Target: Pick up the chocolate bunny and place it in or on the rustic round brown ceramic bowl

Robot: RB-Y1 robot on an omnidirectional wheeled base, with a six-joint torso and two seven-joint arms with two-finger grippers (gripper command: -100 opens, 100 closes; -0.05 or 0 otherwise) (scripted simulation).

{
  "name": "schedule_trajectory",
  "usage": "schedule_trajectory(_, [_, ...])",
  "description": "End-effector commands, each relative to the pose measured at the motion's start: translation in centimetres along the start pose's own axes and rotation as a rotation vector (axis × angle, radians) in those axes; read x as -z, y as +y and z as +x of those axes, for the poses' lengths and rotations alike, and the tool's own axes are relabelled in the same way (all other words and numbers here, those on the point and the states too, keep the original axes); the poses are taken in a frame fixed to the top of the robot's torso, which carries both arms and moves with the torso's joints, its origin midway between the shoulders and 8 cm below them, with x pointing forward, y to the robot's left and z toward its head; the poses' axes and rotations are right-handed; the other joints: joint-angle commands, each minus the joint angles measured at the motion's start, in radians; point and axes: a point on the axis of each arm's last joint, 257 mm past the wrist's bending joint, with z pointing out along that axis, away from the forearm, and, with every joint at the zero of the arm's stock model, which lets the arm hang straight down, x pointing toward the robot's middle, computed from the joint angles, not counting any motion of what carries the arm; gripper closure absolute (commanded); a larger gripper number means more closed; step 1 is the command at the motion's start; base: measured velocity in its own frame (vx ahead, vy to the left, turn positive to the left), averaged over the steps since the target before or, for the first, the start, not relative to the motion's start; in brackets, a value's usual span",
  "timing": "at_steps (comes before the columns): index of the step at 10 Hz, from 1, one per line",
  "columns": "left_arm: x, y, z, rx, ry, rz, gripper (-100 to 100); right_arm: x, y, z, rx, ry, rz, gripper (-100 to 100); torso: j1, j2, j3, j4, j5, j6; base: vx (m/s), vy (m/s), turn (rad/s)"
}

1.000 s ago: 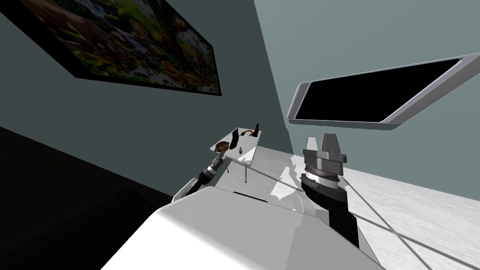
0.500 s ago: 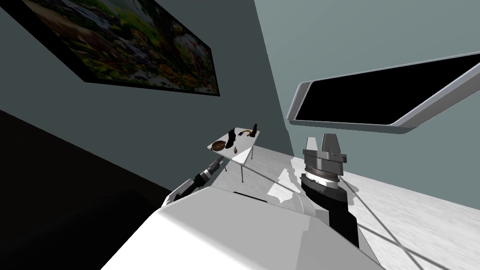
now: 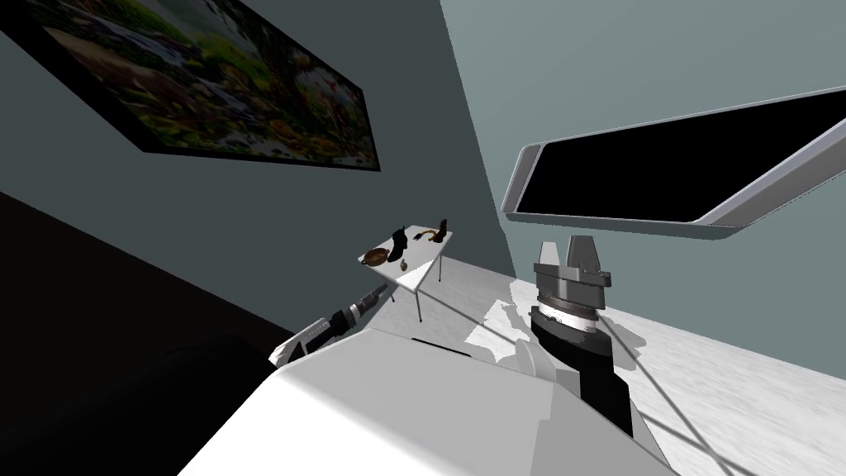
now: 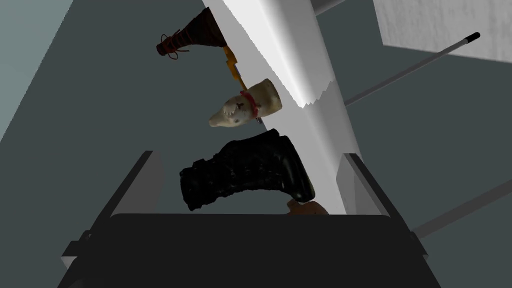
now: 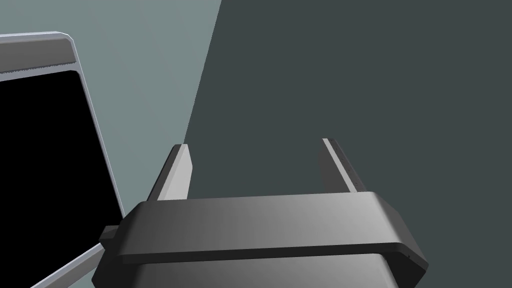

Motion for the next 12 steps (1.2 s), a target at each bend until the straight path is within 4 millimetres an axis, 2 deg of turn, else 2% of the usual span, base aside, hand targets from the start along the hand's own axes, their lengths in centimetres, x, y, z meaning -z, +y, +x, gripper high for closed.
schedule_trajectory(1, [0.4,1.3,-0.4,-0.017,0.015,-0.038,-100,0.0,0.0,0.0,0.0,0.0,0.0,0,0.0,0.0,0.0,0.0,0.0,0.0,0.035,-0.137,0.028])
schedule_trajectory(2, [1.6,3.6,-1.1,-0.034,0.033,-0.099,-100,0.0,0.0,0.0,0.0,0.0,0.0,0,0.003,0.0,0.0,0.0,0.0,0.0,0.028,-0.169,0.018])
schedule_trajectory(3, [1.7,3.7,-1.2,-0.039,0.035,-0.105,-100,0.0,0.0,0.0,0.0,0.0,0.0,0,0.002,0.001,0.0,0.0,0.001,0.0,0.033,-0.149,0.027])
schedule_trajectory(4, [3.2,6.1,-2.2,-0.058,0.051,-0.171,-100,0.0,0.0,0.0,0.0,0.0,0.0,0,0.003,0.001,0.0,0.0,0.0,0.0,0.052,-0.146,0.022])
schedule_trajectory(5, [3.2,6.1,-2.3,-0.062,0.052,-0.172,-100,0.0,0.0,0.0,0.0,0.0,0.0,0,0.003,0.0,0.0,0.0,0.001,0.0,0.055,-0.121,0.018])
schedule_trajectory(6, [4.8,8.3,-3.4,-0.083,0.065,-0.239,-100,0.0,0.0,0.0,0.0,0.0,0.0,0,0.005,-0.001,0.0,0.0,0.001,0.0,0.08,-0.179,-0.004])
schedule_trajectory(7, [4.8,8.3,-3.5,-0.085,0.066,-0.24,-100,0.0,0.0,0.0,0.0,0.0,0.0,0,0.002,-0.002,-0.001,0.0,0.0,0.0,0.074,-0.159,0.021])
schedule_trajectory(8, [6.4,10.3,-4.6,-0.101,0.073,-0.303,-100,0.0,0.0,0.0,0.0,0.0,0.0,0,0.002,-0.002,-0.001,0.0,0.0,0.0,0.081,-0.175,-0.003])
schedule_trajectory(9, [6.5,10.3,-4.9,-0.109,0.077,-0.307,-100,0.0,0.0,0.0,0.0,0.0,0.0,0,0.001,-0.003,-0.002,-0.001,0.0,0.0,0.06,-0.138,0.008])
schedule_trajectory(10, [8.3,12.2,-6.3,-0.126,0.081,-0.37,-100,0.0,0.0,0.0,0.0,0.0,0.0,0,0.003,-0.002,-0.001,0.0,0.0,0.0,0.075,-0.145,-0.014])
schedule_trajectory(11, [8.3,12.1,-6.5,-0.133,0.084,-0.373,-100,0.0,0.0,0.0,0.0,0.0,0.0,0,0.003,-0.002,-0.001,0.0,0.001,0.0,0.066,-0.132,-0.001])
schedule_trajectory(12, [10.1,13.8,-8.1,-0.156,0.088,-0.437,-100,0.0,0.0,0.0,0.0,0.0,0.0,0,0.004,-0.002,-0.001,0.0,0.001,0.0,0.069,-0.155,-0.019])
